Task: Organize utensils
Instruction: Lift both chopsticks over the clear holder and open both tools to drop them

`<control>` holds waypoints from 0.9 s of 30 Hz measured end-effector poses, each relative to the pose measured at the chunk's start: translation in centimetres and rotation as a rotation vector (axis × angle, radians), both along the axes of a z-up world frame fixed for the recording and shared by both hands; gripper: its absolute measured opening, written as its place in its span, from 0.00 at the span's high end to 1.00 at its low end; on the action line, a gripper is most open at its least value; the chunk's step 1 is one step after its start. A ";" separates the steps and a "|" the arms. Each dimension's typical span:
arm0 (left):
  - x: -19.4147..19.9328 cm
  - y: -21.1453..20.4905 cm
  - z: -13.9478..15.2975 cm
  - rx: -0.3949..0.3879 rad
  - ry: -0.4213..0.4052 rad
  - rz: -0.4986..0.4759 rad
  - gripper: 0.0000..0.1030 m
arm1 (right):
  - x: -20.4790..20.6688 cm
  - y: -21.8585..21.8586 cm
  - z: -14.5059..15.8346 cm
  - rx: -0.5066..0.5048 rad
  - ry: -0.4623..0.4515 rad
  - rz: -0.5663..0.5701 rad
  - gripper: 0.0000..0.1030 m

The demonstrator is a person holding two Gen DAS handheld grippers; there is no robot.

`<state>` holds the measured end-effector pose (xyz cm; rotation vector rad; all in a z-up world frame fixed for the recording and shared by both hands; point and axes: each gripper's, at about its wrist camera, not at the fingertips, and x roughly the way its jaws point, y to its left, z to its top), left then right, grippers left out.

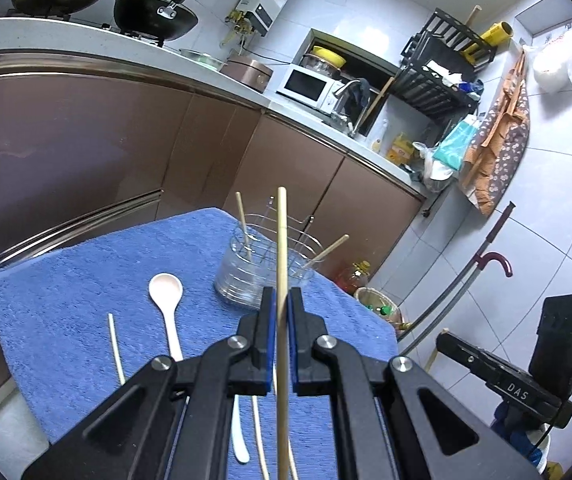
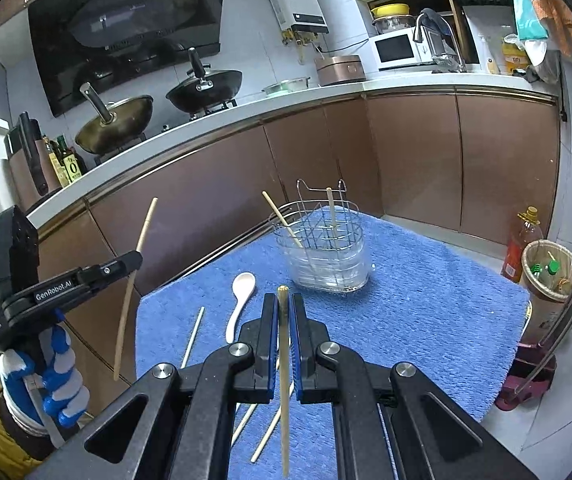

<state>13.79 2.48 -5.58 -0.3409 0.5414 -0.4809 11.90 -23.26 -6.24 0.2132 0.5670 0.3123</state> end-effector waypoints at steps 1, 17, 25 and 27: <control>-0.1 -0.2 0.0 -0.005 0.000 -0.003 0.95 | 0.0 0.0 0.0 0.002 -0.002 0.003 0.94; 0.9 -3.6 2.2 0.017 -0.068 0.002 0.95 | 1.5 -0.8 1.8 0.053 -0.079 0.060 0.94; 5.8 -6.2 3.9 0.060 -0.120 0.033 0.95 | 4.7 -0.9 5.7 0.080 -0.186 0.075 0.94; 7.2 -6.8 4.4 0.067 -0.136 0.043 0.95 | 5.8 -0.8 6.7 0.079 -0.215 0.076 0.94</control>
